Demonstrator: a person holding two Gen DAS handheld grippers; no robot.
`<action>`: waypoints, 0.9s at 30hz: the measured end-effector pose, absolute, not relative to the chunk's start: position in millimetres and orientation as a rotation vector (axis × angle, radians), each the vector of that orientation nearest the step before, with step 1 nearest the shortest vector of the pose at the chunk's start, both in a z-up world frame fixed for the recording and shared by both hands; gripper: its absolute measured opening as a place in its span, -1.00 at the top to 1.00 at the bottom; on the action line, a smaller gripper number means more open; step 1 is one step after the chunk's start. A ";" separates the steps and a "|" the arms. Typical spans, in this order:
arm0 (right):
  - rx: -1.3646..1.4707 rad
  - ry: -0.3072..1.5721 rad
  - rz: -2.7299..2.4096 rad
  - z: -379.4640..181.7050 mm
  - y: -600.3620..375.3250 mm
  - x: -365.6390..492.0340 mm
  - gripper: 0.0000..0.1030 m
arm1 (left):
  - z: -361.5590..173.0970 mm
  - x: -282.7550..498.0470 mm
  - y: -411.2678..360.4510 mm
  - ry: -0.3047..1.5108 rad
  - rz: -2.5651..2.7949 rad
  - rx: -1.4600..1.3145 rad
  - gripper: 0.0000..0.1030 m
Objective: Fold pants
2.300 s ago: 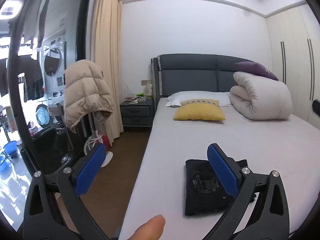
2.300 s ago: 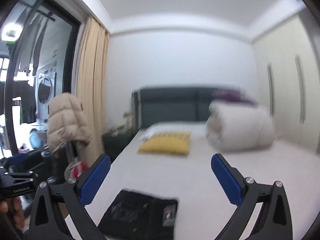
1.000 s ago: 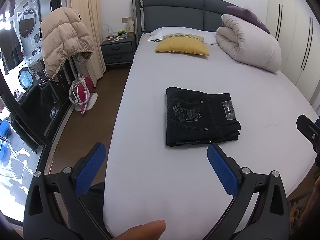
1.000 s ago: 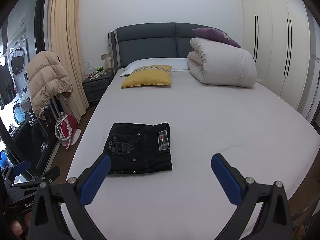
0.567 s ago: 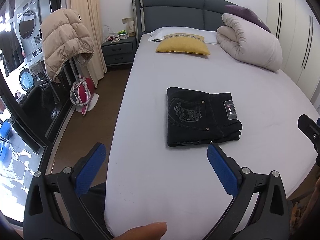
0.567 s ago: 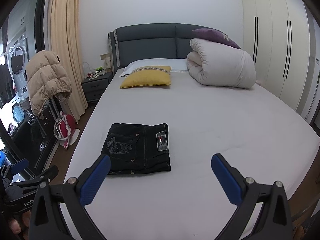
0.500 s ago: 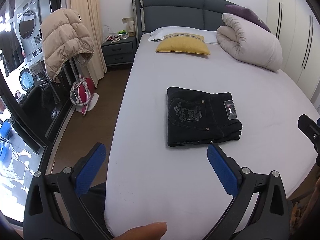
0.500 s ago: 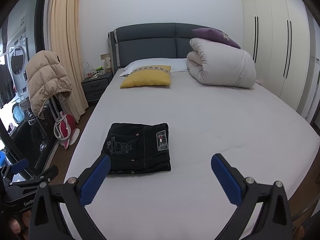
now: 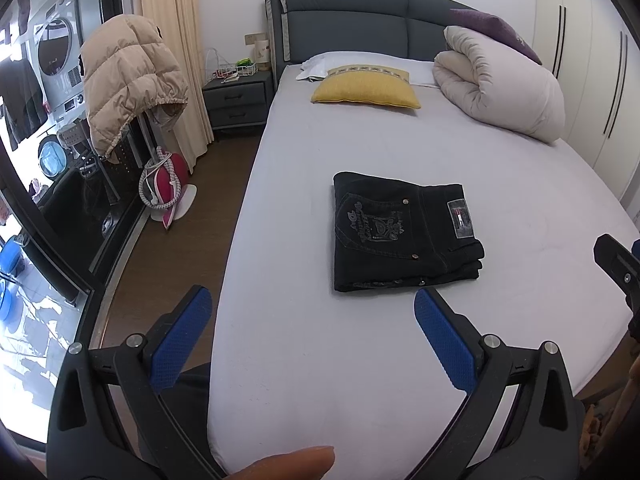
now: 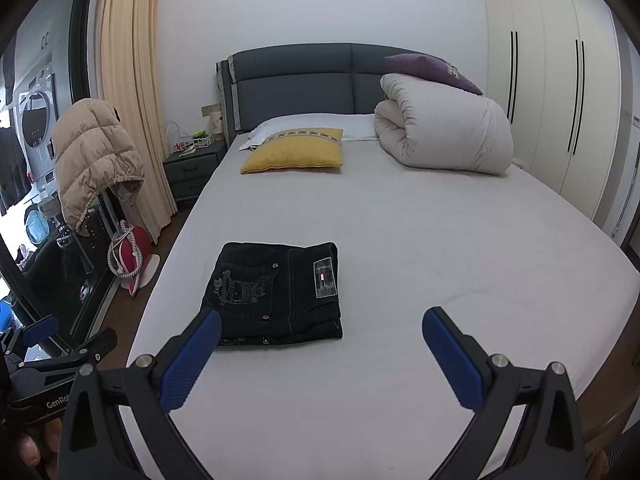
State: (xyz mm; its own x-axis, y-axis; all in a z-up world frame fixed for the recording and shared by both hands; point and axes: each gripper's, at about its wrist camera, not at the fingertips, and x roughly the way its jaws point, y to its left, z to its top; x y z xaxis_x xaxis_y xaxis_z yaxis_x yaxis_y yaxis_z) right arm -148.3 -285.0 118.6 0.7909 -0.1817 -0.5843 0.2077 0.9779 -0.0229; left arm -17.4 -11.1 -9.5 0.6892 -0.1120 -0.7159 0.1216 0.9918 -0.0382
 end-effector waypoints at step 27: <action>0.045 0.629 -0.208 117.4 -285.9 -149.3 -1.00 | -12.7 -10.8 -13.1 0.805 -0.147 0.023 -1.00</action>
